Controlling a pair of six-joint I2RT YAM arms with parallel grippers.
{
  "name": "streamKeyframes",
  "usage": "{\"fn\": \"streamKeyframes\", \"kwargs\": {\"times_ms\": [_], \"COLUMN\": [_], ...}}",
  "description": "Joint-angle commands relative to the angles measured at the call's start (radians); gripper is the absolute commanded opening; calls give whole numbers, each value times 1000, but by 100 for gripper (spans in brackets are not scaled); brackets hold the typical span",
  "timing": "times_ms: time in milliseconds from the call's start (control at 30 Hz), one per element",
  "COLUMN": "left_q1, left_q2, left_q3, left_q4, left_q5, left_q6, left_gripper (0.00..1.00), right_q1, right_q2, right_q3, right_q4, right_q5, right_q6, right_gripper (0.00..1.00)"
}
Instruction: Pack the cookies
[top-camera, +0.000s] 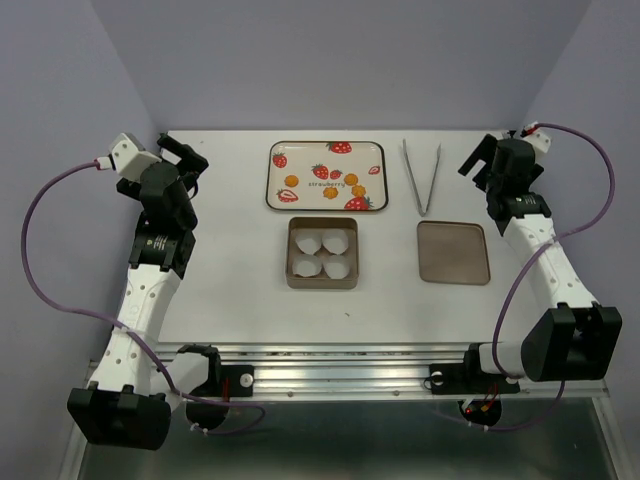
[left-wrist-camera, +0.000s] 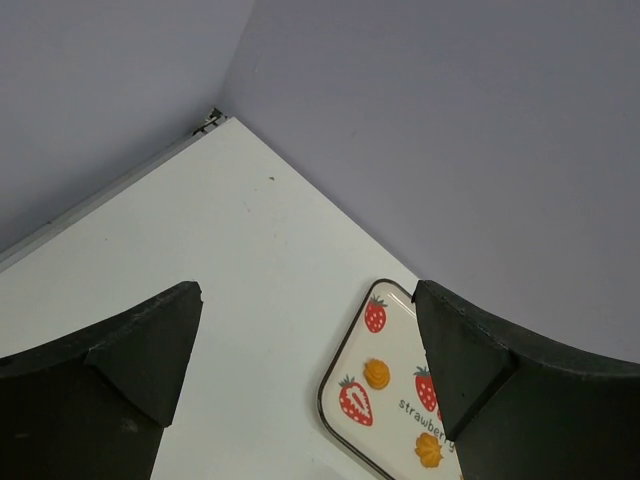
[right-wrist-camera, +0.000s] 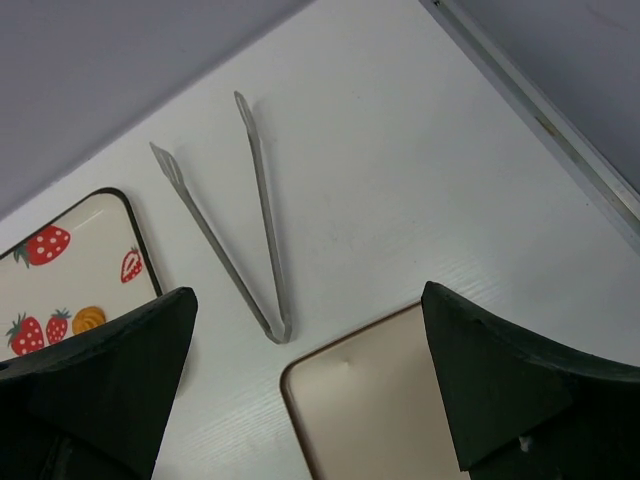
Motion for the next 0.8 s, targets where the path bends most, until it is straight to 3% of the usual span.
{"fn": "streamKeyframes", "kwargs": {"times_ms": [0,33,200,300,567,767], "left_q1": [-1,-1,-1,-1,-1,0], "left_q2": [-14,-14,-5,5,48,110], "left_q3": [-3,-9,-22,-23,-28,26], "left_q4": [28,31,60,65,119,120], "left_q5": [-38,-41,-41,-32,-26,0], "left_q6": [-2,-5,10,23,73,102], "left_gripper": [99,99,99,99,99,99], "right_q1": [0,0,0,0,68,92], "right_q2": [36,53,181,292,477,641], "right_q3": [66,83,143,163,252,353], "right_q4": [76,68,65,73,91,79], "right_q5": [-41,-56,-429,-490,-412,-243], "right_q6": [-61,-74,-225,-295,-416,-427], "right_gripper": [100,100,100,100,100,100]}}
